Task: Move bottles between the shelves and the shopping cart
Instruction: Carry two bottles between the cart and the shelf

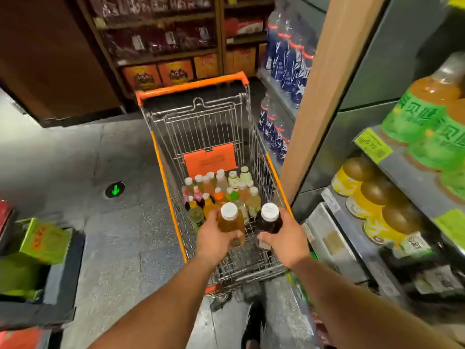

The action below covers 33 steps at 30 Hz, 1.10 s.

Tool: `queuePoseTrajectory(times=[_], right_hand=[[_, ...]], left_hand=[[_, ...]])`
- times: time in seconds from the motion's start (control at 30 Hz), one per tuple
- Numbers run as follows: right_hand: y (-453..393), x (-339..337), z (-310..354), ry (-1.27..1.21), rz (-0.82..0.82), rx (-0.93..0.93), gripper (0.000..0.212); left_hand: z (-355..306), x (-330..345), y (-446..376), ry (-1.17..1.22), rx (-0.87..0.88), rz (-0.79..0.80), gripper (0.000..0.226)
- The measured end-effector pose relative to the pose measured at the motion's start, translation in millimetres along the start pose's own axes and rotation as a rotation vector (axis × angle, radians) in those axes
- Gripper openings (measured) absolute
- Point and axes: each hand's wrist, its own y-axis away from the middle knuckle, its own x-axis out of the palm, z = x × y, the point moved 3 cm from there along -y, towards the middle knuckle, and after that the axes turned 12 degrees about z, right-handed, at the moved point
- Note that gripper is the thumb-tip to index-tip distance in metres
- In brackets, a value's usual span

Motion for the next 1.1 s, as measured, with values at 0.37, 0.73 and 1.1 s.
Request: queuePoseTrajectory(times=[0.37,0.73,1.1], right_hand=[[-190,74,-82,-0.044,0.059,0.184,0.051],[-260,114,-145,0.146,0.044,0.232,0.052],[-286,123,-164,0.165,0.034,0.240,0.049]], left_hand=[[97,47,-183,-0.053,-0.147,0.039,0.068],[174,102,-265,0.023,-0.191,0.067,0.065],[185,124,-286,0.005,-0.191,0.060,0.080]])
